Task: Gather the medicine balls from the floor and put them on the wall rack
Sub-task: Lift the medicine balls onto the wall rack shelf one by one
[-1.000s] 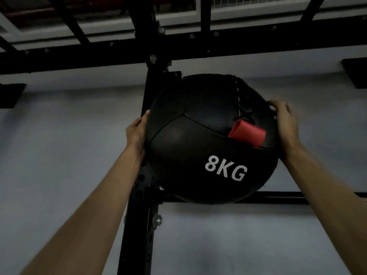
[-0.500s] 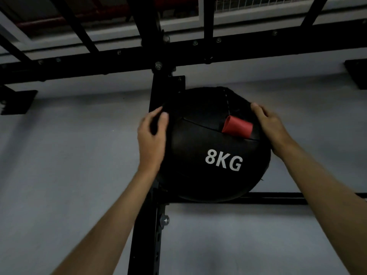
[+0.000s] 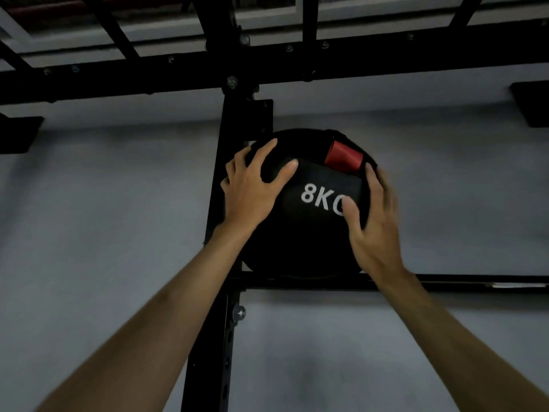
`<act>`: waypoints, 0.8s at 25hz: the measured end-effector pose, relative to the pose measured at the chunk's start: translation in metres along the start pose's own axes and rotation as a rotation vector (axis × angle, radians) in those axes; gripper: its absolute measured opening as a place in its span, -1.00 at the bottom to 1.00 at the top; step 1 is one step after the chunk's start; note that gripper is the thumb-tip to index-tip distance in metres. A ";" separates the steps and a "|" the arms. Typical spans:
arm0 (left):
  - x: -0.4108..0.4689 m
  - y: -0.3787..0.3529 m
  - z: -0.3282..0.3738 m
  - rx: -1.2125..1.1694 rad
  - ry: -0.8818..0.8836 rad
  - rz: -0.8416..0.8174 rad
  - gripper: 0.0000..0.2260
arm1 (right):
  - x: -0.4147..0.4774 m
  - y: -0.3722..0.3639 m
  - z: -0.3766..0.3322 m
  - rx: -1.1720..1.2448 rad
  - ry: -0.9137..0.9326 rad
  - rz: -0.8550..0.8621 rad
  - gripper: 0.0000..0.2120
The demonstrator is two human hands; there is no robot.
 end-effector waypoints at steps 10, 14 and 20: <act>-0.020 -0.050 -0.006 0.017 -0.126 -0.034 -0.51 | 0.036 -0.014 0.055 -0.171 -0.320 -0.177 -0.39; -0.058 -0.034 0.006 0.106 -0.124 0.013 -0.58 | 0.005 0.011 0.041 -0.105 -0.282 -0.133 -0.47; -0.241 -0.068 0.015 0.081 -0.123 -0.157 -0.78 | -0.160 0.046 0.036 -0.150 -0.200 -0.276 -0.87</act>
Point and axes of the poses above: each hand's wrist, its own x-axis towards the middle knuckle, its own y-axis out of the back of the hand, z = x × y, the point moved 7 cm from there along x, towards the middle knuckle, and after that the axes turned 4 degrees about -y, right-handed, at the moved point
